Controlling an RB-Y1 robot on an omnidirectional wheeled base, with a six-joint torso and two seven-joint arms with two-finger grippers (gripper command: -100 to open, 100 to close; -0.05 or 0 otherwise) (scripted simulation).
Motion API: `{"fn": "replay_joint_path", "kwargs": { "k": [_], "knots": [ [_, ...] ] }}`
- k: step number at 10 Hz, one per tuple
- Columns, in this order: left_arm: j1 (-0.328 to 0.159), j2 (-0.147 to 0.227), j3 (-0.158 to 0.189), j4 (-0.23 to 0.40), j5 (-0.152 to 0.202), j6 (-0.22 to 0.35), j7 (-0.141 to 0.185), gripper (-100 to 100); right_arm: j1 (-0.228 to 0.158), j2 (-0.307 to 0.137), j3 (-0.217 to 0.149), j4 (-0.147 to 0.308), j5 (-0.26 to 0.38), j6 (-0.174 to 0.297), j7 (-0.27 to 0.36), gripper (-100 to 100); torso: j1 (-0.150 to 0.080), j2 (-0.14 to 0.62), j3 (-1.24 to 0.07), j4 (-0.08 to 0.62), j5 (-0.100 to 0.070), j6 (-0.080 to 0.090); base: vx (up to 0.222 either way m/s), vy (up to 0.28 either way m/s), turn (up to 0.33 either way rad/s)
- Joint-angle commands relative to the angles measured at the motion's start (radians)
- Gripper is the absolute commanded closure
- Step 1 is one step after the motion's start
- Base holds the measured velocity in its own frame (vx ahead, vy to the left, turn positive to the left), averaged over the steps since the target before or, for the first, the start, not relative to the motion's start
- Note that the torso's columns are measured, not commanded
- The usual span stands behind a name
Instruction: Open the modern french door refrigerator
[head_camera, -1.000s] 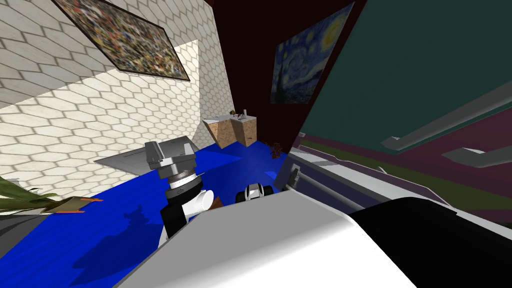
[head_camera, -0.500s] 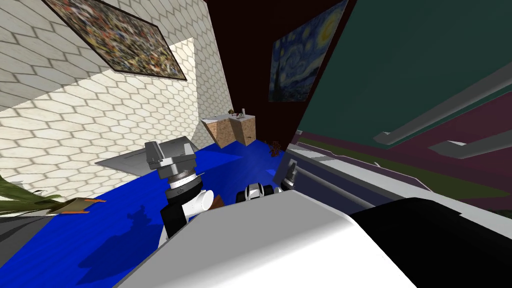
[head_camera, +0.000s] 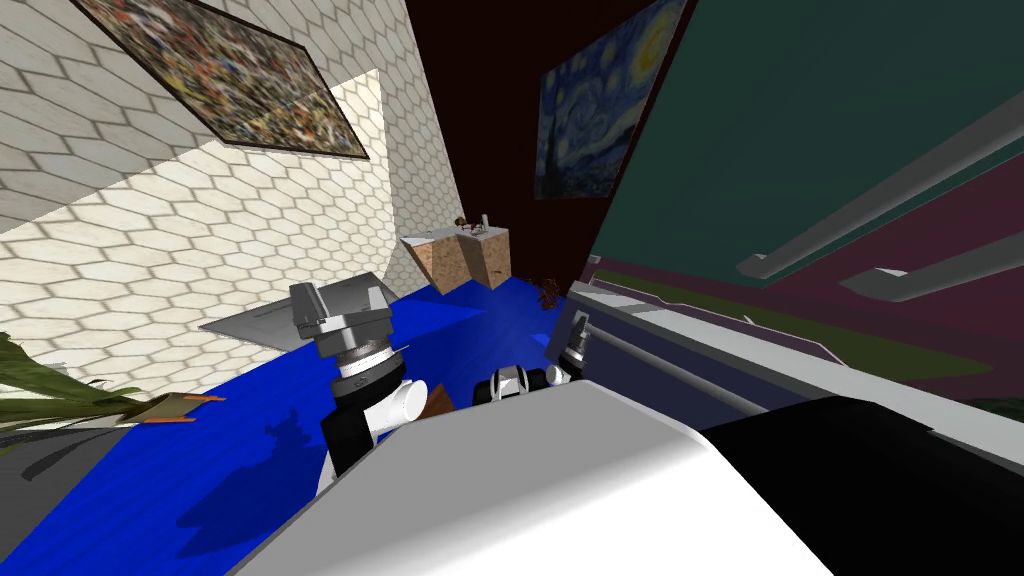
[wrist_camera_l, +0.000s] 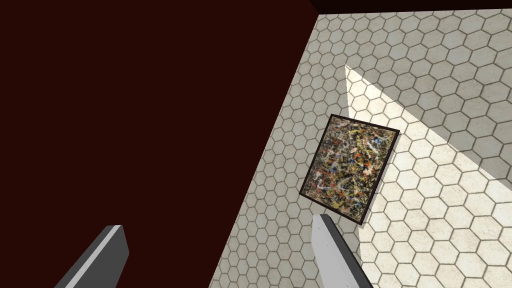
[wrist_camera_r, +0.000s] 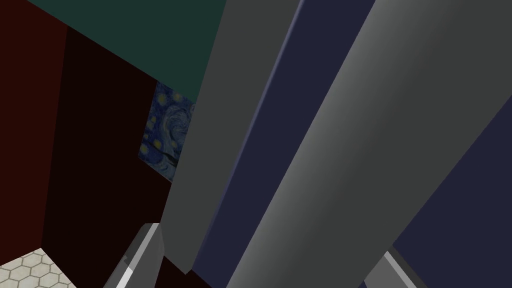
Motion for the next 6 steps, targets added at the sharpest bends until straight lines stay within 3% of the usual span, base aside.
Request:
{"fn": "replay_joint_path", "kwargs": {
  "k": [1,6],
  "knots": [
    [0.0,0.0,0.0,0.0,0.0,0.0,0.0,0,0.001,0.001,0.0,0.006,-0.002,0.004,0.0,0,-0.003,-0.002,0.0,-0.003,-0.003,0.001,0.0,0.0,0.0],
    [0.0,0.0,0.0,0.0,0.0,0.0,0.0,0,0.011,0.001,0.001,0.02,-0.007,0.018,-0.001,0,-0.014,-0.01,-0.003,-0.009,-0.012,0.0,0.0,0.0,0.0]
  ]
}}
